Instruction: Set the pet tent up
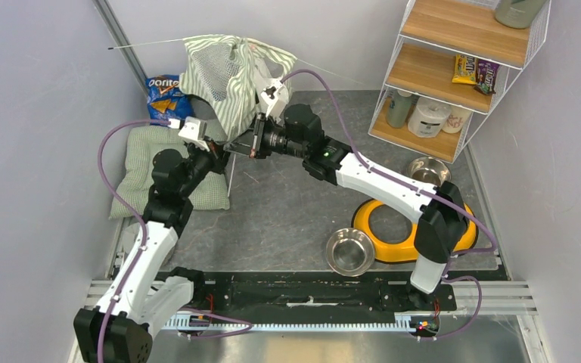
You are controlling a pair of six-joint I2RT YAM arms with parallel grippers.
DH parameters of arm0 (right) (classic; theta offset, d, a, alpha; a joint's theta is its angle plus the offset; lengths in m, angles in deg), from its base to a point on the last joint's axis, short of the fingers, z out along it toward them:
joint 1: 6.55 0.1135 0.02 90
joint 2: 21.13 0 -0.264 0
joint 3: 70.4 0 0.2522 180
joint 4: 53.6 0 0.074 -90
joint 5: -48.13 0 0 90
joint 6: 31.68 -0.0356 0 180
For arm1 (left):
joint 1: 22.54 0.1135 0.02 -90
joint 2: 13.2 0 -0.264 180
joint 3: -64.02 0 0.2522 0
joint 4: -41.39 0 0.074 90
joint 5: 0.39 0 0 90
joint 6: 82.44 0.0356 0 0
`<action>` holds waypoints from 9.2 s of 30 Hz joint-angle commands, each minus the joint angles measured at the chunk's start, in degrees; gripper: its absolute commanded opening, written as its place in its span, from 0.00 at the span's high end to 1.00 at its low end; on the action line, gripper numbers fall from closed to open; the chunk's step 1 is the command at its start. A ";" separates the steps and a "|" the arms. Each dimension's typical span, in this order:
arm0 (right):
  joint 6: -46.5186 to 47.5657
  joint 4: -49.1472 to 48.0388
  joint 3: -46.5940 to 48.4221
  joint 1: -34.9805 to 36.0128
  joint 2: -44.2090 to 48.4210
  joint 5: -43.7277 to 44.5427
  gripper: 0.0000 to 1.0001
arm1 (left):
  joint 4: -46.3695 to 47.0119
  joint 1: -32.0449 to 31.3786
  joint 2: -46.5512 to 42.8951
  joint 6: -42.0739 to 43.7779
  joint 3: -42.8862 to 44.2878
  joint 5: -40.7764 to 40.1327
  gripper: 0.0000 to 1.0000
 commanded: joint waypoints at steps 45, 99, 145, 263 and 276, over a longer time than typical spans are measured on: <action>7.06 -19.29 1.93 -2.29 -6.30 19.95 1.00 | -18.64 -0.60 -10.89 -20.77 -3.07 3.75 0.98; 6.81 -11.57 -11.41 3.22 2.22 9.00 1.00 | -12.32 -0.52 -4.86 -29.05 -6.00 -3.36 0.98; 13.05 -37.43 -4.85 -2.89 1.18 30.77 1.00 | -18.62 -0.51 -5.28 -19.40 -8.40 -1.02 0.98; 26.30 -32.66 -7.15 4.04 -4.10 32.64 1.00 | -21.75 -0.54 -8.46 -17.26 -0.64 -2.08 0.98; 24.20 -26.66 -5.69 4.04 -2.03 32.68 0.79 | -26.52 -0.53 -2.86 -20.33 3.02 1.78 0.98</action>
